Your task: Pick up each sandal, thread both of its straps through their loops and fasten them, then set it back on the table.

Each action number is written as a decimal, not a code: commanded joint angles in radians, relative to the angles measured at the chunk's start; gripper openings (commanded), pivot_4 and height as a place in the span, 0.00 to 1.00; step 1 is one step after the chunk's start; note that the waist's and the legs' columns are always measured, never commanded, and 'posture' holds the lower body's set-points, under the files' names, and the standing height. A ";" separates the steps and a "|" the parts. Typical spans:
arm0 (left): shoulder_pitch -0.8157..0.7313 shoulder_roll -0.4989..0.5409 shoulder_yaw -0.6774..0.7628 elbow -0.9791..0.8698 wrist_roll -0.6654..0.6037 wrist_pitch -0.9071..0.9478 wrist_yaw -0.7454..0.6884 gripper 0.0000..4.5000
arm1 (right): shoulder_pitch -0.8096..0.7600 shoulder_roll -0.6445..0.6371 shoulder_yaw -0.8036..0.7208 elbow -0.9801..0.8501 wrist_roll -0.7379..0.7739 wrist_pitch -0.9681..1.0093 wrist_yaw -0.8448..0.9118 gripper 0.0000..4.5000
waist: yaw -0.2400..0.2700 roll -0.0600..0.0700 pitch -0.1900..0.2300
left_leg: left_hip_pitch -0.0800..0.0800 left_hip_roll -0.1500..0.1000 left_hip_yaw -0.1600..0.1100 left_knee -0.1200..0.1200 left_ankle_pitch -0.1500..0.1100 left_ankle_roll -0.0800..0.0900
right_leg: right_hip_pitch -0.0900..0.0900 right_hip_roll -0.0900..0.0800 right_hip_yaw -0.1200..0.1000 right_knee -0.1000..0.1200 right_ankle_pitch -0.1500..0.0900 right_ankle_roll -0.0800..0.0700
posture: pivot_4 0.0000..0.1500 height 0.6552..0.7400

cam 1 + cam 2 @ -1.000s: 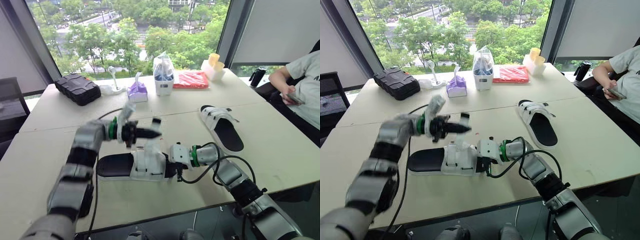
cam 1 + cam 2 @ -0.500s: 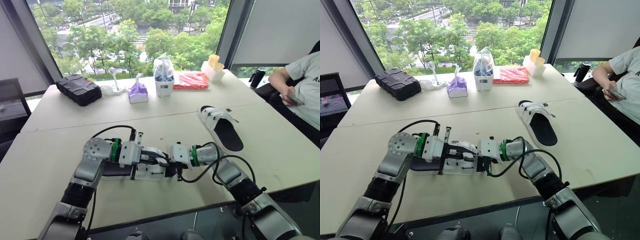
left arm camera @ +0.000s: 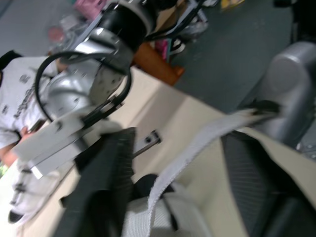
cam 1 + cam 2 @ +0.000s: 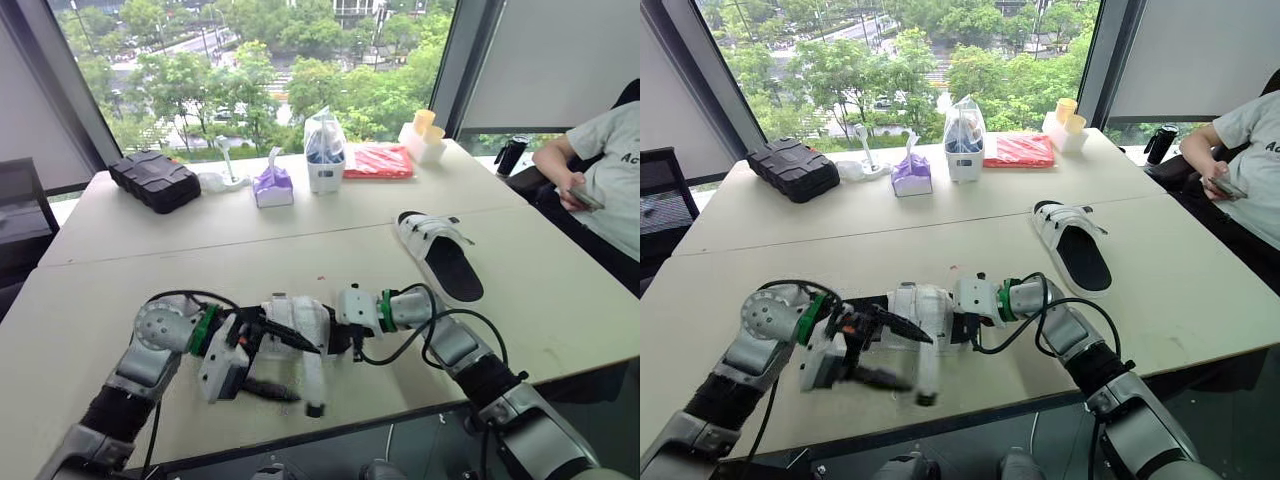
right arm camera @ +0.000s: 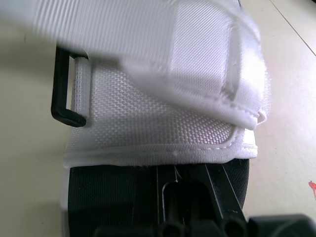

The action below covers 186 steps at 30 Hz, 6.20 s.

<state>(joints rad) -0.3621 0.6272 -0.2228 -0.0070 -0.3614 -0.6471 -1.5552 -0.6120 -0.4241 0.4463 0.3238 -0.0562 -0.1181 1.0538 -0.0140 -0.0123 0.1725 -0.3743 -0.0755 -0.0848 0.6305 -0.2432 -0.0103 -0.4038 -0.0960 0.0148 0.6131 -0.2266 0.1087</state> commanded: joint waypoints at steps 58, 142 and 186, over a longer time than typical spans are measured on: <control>0.263 -0.105 0.120 -0.321 -0.619 1.631 0.827 0.01 | 0.039 -0.020 0.039 0.071 -0.070 0.028 0.039 0.00 | 0.002 -0.002 -0.006 | 0.000 0.003 -0.001 -0.003 -0.001 0.000 | 0.000 -0.001 0.000 -0.001 -0.005 -0.005 | 1.00 1.00; -0.098 -0.016 0.032 -0.019 -0.243 1.409 0.332 0.01 | 0.053 -0.026 0.030 0.045 -0.076 0.050 0.024 0.00 | 0.001 -0.004 -0.005 | -0.001 0.002 -0.002 -0.008 -0.003 -0.003 | -0.002 -0.002 0.000 -0.004 -0.007 -0.003 | 1.00 1.00; -0.027 0.015 -0.073 0.035 0.061 0.891 0.237 0.01 | 0.047 -0.021 0.033 0.051 -0.074 0.053 0.021 0.00 | 0.003 -0.001 -0.009 | 0.001 0.003 -0.002 -0.015 -0.002 -0.001 | 0.001 -0.001 0.000 -0.013 -0.006 -0.003 | 1.00 1.00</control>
<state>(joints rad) -0.4077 0.6228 -0.2770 -0.0002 -0.3339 0.2118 -1.3082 -0.5990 -0.4204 0.4431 0.3069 -0.0662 -0.1136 1.0675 -0.0106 -0.0135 0.1634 -0.3729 -0.0723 -0.0869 0.6155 -0.2457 -0.0118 -0.4031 -0.0973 0.0145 0.6003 -0.2338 0.1068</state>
